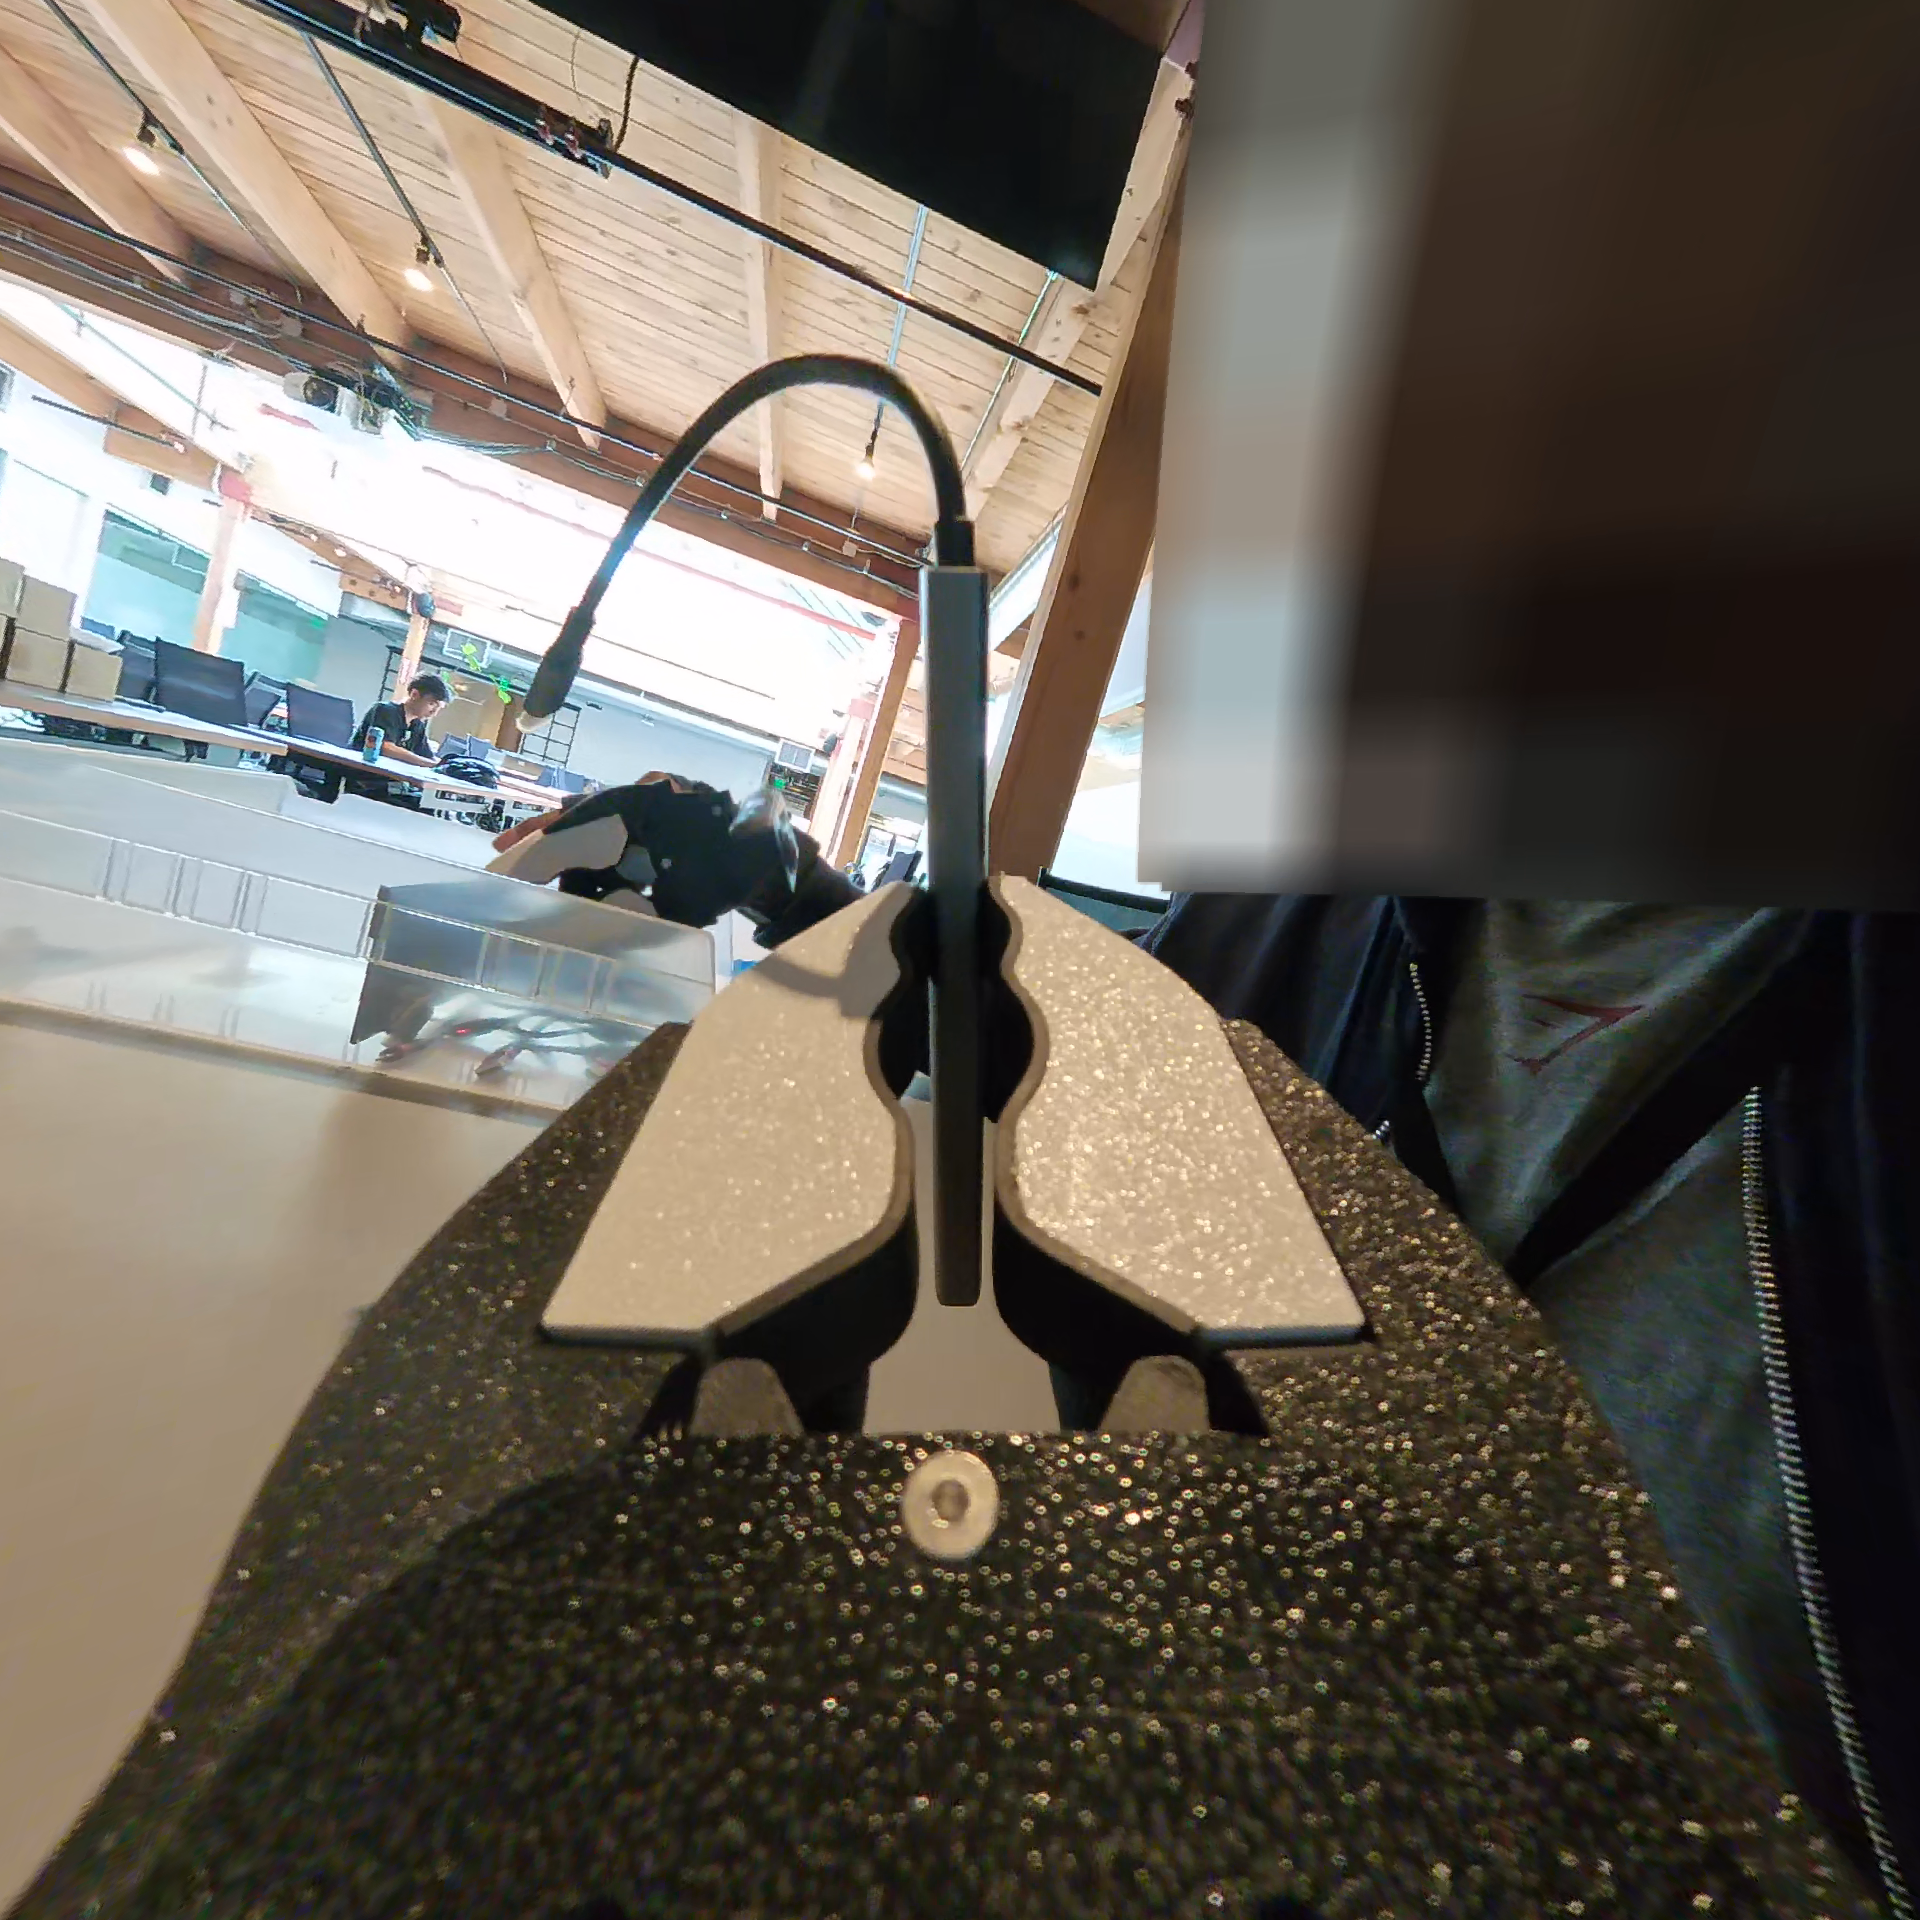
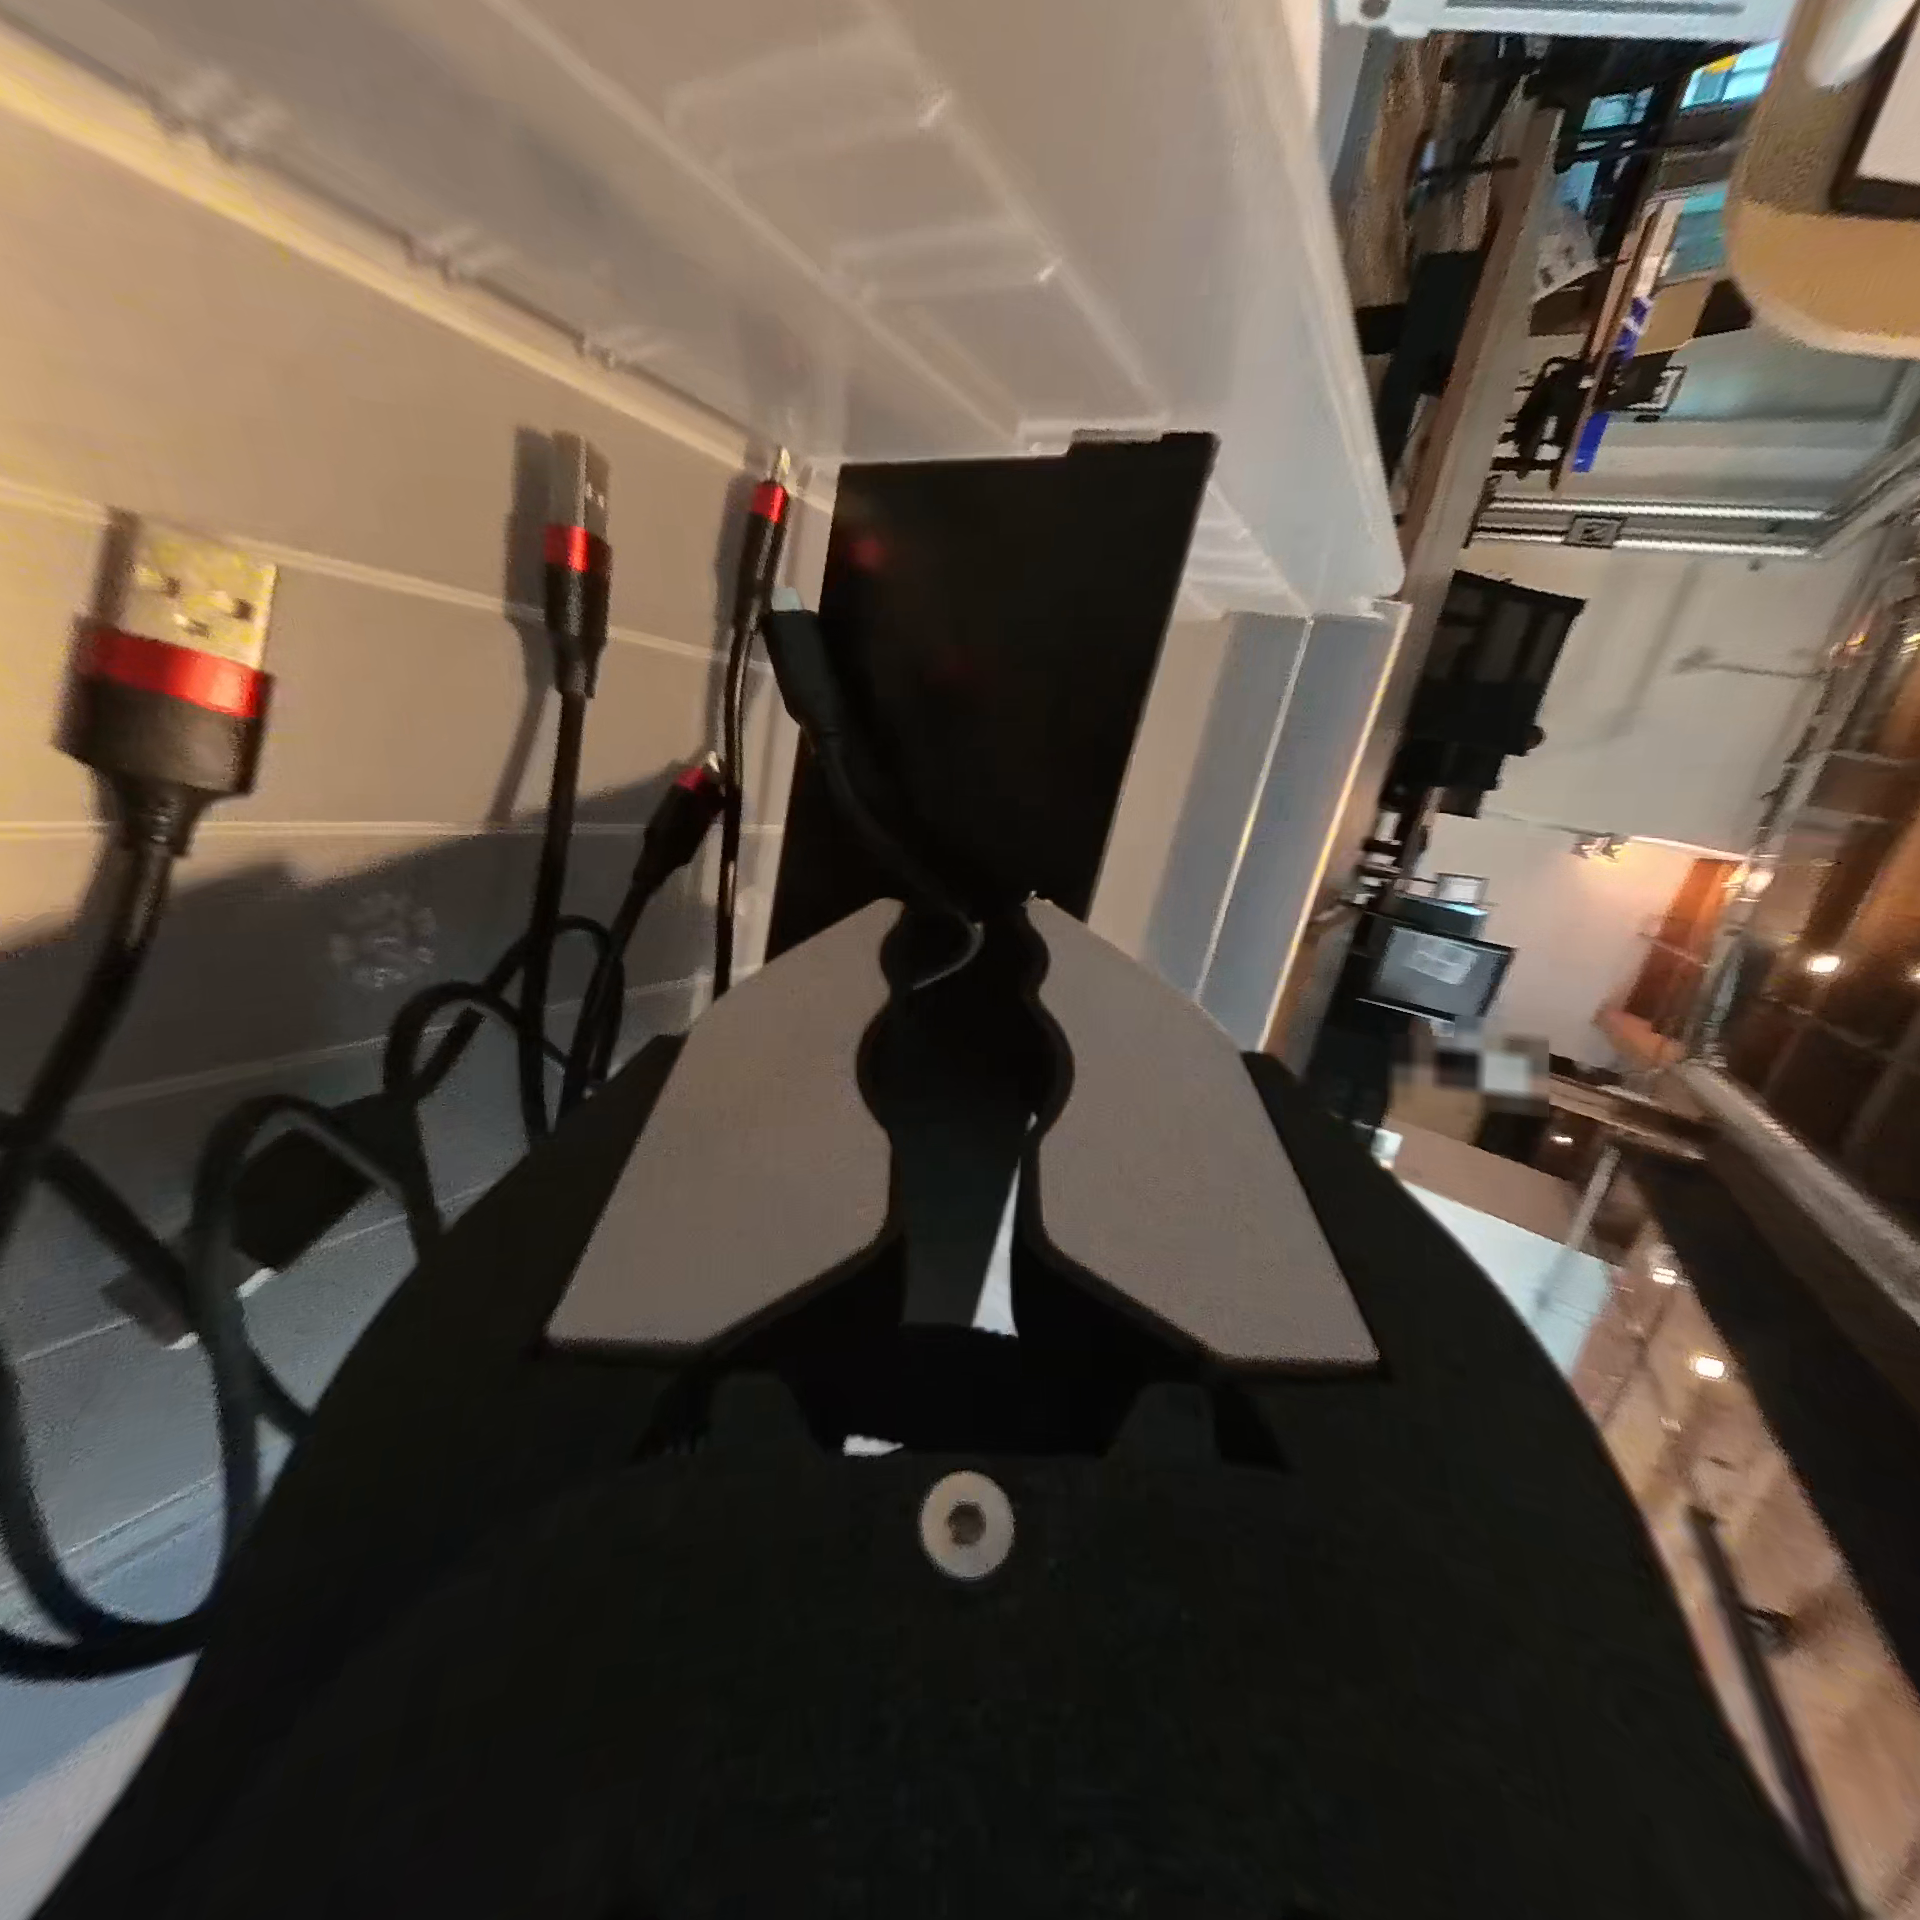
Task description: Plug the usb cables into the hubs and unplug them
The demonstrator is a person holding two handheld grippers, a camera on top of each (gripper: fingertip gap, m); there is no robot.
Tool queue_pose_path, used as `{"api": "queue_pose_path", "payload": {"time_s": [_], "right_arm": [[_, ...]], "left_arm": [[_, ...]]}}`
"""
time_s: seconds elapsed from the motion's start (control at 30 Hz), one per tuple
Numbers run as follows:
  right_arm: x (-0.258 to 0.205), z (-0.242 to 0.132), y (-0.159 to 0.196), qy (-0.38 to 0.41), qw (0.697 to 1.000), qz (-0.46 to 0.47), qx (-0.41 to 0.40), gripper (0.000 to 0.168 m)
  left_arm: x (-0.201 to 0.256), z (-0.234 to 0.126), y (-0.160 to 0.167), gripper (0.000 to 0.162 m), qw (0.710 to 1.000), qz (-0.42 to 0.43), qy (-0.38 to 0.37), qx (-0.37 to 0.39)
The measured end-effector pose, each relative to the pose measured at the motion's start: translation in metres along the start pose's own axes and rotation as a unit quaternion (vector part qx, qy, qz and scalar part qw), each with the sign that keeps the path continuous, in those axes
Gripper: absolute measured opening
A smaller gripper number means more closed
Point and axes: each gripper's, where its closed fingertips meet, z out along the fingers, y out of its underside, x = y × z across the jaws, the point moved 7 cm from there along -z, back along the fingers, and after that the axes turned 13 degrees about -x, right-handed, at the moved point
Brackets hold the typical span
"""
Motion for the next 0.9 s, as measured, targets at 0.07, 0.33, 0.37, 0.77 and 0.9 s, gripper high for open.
{"api": "queue_pose_path", "payload": {"time_s": [0.07, 0.33, 0.37, 0.77, 0.9], "right_arm": [[-0.001, 0.003, -0.001, 0.022, 0.999, -0.024, -0.011, 0.016], [-0.008, 0.012, -0.008, 0.082, 0.988, -0.116, -0.063, 0.012], [-0.009, 0.015, -0.008, 0.090, 0.985, -0.127, -0.073, 0.010], [0.002, 0.008, -0.002, 0.149, 0.971, -0.129, -0.132, 0.003], [0.021, -0.016, 0.007, 0.202, 0.964, -0.101, -0.141, 0.003]], "left_arm": [[0.000, -0.001, 0.000, 0.009, 1.000, -0.002, 0.001, 0.003], [-0.001, -0.001, 0.000, 0.009, 1.000, -0.005, 0.003, 0.005], [0.000, -0.001, 0.000, 0.009, 1.000, -0.005, 0.003, 0.004], [0.003, -0.001, -0.001, 0.009, 1.000, -0.006, 0.005, 0.005], [0.004, -0.001, -0.002, 0.009, 1.000, -0.005, 0.003, 0.007]]}}
